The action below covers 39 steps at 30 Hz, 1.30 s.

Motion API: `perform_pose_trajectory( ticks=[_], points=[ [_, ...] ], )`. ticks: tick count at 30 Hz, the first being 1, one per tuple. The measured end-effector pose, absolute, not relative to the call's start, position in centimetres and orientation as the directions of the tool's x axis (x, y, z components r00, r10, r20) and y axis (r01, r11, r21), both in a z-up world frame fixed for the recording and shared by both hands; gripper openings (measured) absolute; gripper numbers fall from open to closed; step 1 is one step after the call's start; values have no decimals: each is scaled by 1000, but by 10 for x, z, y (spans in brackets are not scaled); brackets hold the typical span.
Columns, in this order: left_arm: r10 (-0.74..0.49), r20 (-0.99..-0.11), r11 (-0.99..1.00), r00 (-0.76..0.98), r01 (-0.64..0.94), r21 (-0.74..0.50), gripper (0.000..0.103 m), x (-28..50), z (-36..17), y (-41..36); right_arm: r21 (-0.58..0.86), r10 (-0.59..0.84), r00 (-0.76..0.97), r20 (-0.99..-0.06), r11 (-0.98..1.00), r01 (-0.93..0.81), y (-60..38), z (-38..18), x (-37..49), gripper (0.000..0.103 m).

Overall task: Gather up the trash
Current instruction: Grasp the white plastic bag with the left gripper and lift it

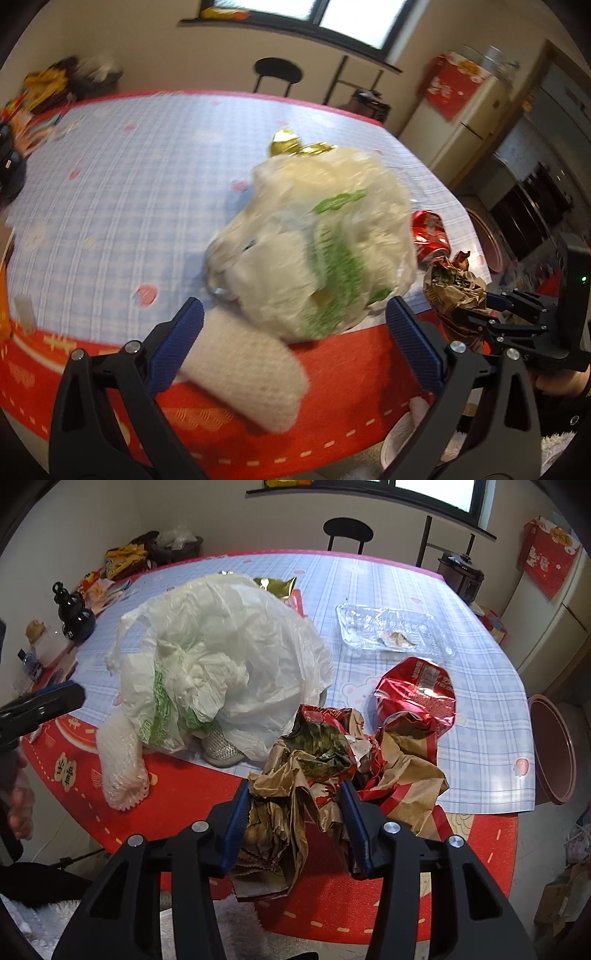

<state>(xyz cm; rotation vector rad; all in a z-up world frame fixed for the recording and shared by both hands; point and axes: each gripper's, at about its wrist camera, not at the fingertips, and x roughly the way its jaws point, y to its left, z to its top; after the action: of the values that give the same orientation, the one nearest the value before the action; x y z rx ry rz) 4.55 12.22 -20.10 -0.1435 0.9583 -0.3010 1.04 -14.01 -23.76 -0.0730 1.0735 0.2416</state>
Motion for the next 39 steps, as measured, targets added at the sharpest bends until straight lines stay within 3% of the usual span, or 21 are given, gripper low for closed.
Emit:
perform_pose_trajectory(
  ticks=[11,19,20,21,22,24,29,39],
  points=[
    [-259,-803,931,537,361,-58,97,96,-229,42,64,117,537,-835,991,-116,-175,-217,-12,48],
    [-228,-834,928,503,371,-30,96,113,-256,28,67,60,565,-823,998,-8,-199,-212,-28,48],
    [-232,-832,928,505,371,-34,85,113,-254,28,67,54,570,-820,998,3,-201,-210,-29,48],
    [-244,-832,925,498,379,-44,61,113,-252,28,68,50,574,-817,998,10,-202,-209,-30,48],
    [-255,-835,920,488,388,-54,56,113,-249,30,69,45,582,-812,997,19,-202,-206,-32,48],
    [-284,-830,914,480,397,-84,34,112,-240,36,71,40,595,-803,997,30,-203,-202,-33,48],
    [-369,-787,894,495,420,-155,26,105,-205,61,83,37,630,-776,996,43,-205,-190,-30,48],
    [-442,-637,890,632,398,-222,26,89,-128,113,65,29,700,-714,998,25,-197,-159,-12,47]
  ],
)
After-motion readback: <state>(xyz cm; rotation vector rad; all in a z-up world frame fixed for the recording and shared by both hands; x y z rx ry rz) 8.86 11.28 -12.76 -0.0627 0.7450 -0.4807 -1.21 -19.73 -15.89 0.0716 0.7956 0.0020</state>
